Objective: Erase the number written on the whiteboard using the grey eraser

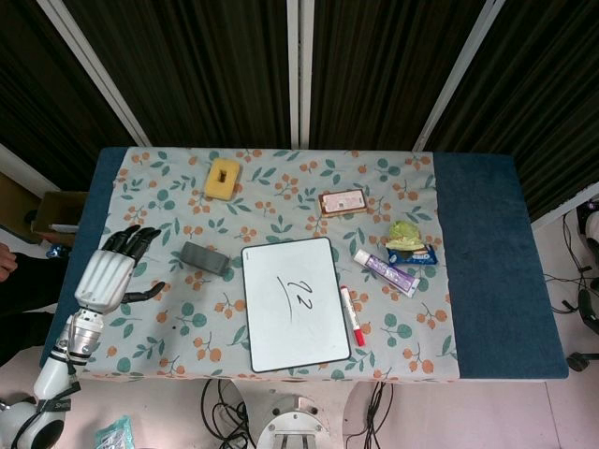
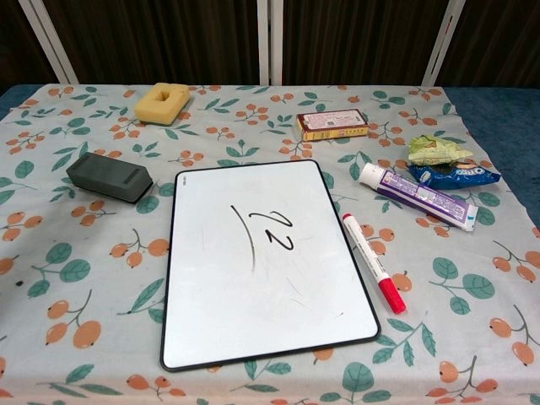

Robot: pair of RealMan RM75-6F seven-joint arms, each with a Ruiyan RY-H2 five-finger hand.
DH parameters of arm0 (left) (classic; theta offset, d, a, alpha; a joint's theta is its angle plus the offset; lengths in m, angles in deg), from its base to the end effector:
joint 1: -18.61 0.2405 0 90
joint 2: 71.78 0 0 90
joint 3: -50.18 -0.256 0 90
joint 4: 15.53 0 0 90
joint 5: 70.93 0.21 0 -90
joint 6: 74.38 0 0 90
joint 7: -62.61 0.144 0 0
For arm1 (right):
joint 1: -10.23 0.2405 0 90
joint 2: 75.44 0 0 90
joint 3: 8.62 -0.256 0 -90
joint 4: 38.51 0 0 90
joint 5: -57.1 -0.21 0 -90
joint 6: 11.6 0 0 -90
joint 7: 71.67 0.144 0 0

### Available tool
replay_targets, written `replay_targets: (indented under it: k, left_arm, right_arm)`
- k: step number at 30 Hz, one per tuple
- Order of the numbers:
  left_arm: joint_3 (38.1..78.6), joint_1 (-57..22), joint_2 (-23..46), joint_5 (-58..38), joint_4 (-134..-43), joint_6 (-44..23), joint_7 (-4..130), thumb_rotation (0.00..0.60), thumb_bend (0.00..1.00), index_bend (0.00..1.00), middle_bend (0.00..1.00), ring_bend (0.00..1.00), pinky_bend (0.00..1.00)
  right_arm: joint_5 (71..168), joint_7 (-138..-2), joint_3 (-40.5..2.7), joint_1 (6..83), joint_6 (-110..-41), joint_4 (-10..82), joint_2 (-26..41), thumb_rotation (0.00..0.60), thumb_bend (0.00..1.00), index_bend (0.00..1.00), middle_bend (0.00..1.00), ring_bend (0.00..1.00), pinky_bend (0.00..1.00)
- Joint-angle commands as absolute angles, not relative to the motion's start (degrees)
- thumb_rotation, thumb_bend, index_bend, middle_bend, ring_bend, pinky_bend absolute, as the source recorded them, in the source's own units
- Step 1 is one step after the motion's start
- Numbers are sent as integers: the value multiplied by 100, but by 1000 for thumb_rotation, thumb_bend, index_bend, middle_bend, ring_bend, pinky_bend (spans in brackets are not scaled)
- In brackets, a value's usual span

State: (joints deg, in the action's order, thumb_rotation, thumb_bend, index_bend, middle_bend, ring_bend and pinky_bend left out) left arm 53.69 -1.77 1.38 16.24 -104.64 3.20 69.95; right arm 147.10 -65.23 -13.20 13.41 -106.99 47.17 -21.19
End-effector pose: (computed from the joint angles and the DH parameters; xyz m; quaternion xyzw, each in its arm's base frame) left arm -0.2483 0.2575 0.0959 -0.6820 -0.3182 -0.4229 0.5048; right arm -0.3179 -0.1765 0.2495 0.6037 -0.2598 0.4066 0.6346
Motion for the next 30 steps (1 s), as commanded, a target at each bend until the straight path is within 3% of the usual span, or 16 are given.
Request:
replay_targets:
  k: [1,3,4,13,22,30]
  left_arm:
    - [5324,-340,218,1819,-10296,139,6912,505,189,141,143,106,203]
    - [5313,-504,318,1951,-10051,-40,6741,593,190,170,149,106,204]
    - [5313,-583,366,1973,-9934,-147,6686,600,190,181,150,106,205]
    - [5394,-1381,974,1826,-8873,-1377,6703,600,193,189,151,106,209]
    - [5367,-1800,1580,1722,-8111,-1935,6584,600,193,188,158,106,209]
    - [5345,-1828,1852,1563,-7751,-1962,6499,600,198,275,262,126,203]
  right_arm:
    - [14703,-6486,-1345,1347,-10684,4679,-2114,600,455,0,0,0,0]
    - [14689,-6474,-1361,1350,-10667,4665,-2122,600,455,0,0,0,0]
    - [14684,-6469,-1367,1351,-10659,4663,-2127,600,455,0,0,0,0]
    - [14643,-6409,-1429,1318,-10684,4663,-2178,600,464,0,0,0,0]
    - [14603,-6337,-1455,1249,-10728,4631,-2200,600,476,0,0,0,0]
    - [14544,-6244,-1471,1182,-10741,4618,-2229,600,477,0,0,0,0]
